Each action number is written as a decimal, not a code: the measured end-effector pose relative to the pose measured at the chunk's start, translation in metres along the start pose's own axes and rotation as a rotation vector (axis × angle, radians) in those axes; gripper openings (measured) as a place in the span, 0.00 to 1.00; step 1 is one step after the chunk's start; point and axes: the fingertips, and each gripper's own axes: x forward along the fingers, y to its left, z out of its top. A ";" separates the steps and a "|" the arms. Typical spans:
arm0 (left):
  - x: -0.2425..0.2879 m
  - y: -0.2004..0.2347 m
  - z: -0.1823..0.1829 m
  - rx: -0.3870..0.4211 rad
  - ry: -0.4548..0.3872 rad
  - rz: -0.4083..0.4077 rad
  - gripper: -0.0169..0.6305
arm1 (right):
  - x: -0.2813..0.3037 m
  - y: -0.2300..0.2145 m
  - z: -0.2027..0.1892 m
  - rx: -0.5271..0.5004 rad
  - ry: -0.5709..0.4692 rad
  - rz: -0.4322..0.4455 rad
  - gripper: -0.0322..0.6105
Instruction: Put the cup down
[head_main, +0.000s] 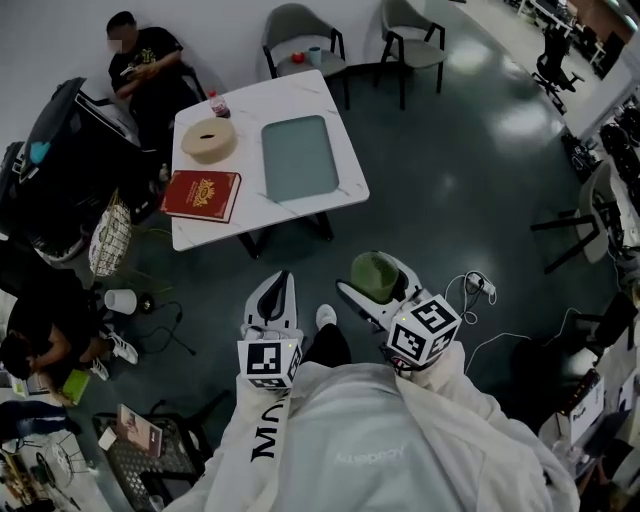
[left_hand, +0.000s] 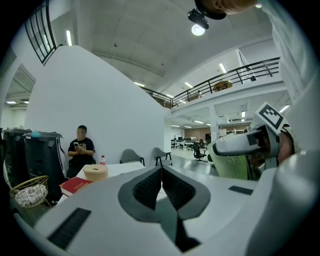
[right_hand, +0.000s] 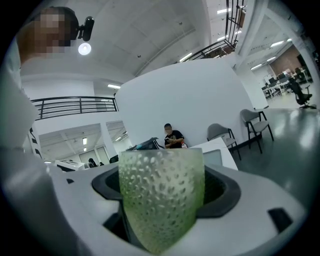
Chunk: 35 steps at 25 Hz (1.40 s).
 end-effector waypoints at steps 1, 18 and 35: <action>0.008 0.009 0.001 -0.007 0.002 0.001 0.05 | 0.011 -0.003 0.003 -0.001 0.006 -0.001 0.67; 0.123 0.119 0.019 0.000 -0.008 -0.013 0.05 | 0.155 -0.052 0.043 -0.012 0.012 -0.029 0.67; 0.152 0.130 0.030 -0.003 -0.038 -0.042 0.05 | 0.173 -0.063 0.065 -0.044 -0.010 -0.061 0.67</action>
